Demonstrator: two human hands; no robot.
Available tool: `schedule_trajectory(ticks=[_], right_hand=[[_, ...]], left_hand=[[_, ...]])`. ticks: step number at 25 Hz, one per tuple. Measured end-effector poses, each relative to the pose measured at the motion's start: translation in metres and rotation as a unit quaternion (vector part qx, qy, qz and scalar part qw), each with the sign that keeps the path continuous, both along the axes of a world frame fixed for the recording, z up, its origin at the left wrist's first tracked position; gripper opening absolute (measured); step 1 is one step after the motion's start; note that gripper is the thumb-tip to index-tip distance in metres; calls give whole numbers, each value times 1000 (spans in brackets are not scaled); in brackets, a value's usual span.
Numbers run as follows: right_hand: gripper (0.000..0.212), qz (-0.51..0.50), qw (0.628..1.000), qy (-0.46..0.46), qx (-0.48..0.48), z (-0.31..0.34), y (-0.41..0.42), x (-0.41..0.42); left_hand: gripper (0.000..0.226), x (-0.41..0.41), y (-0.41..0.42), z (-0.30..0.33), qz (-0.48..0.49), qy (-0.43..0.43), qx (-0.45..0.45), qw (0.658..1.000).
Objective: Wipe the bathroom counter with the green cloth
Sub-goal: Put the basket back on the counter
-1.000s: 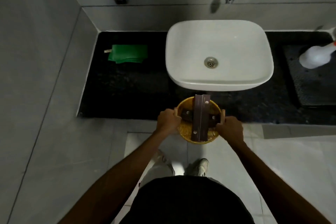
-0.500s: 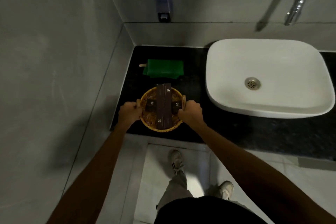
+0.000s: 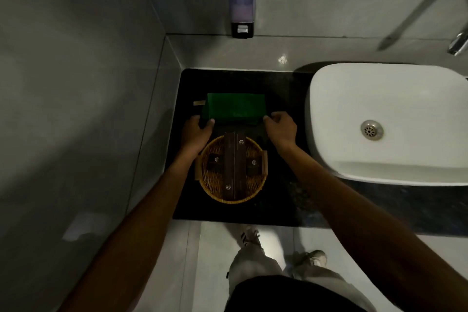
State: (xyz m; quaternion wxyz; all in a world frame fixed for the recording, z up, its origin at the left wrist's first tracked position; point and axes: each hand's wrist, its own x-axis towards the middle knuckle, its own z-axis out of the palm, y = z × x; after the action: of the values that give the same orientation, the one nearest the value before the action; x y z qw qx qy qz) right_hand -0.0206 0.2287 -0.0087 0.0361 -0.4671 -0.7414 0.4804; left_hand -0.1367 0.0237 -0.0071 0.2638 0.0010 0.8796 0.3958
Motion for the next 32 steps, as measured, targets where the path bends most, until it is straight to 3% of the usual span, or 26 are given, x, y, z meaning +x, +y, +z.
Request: schedule_trajectory(ticks=[2,6,10,12,14,18,21,24,26,29,32], right_hand=[[58,-27,998,1,-49,-10,7,-41],[60,-78,987,-22,-137,-41,8,-85],[48,-111,965,28,-237,-32,16,-84],[32,-94,954,115,-260,-2,33,-59],[24,-74,957,184,-210,33,67,-12],[26,-70,969,220,-82,83,179,146],[13,-136,967,207,-68,84,293,284],[19,-241,957,137,-85,60,407,402],[25,-285,956,66,-33,44,475,476],[28,-266,962,-38,51,25,544,544],[31,-241,965,-70,78,15,593,564]], left_hand=[[55,-25,34,-9,36,13,35,999],[91,-50,69,-40,80,-36,-16,996],[48,-43,87,-31,137,-114,118,977],[45,-18,103,2,169,-117,218,954],[42,29,127,41,186,-117,309,925],[34,173,219,88,124,-159,384,901],[29,300,327,90,27,-183,343,921],[34,405,438,77,-46,-205,264,941],[32,461,513,63,-80,-231,223,944],[25,520,596,35,-105,-263,171,944],[11,541,656,18,-151,-240,105,953]])
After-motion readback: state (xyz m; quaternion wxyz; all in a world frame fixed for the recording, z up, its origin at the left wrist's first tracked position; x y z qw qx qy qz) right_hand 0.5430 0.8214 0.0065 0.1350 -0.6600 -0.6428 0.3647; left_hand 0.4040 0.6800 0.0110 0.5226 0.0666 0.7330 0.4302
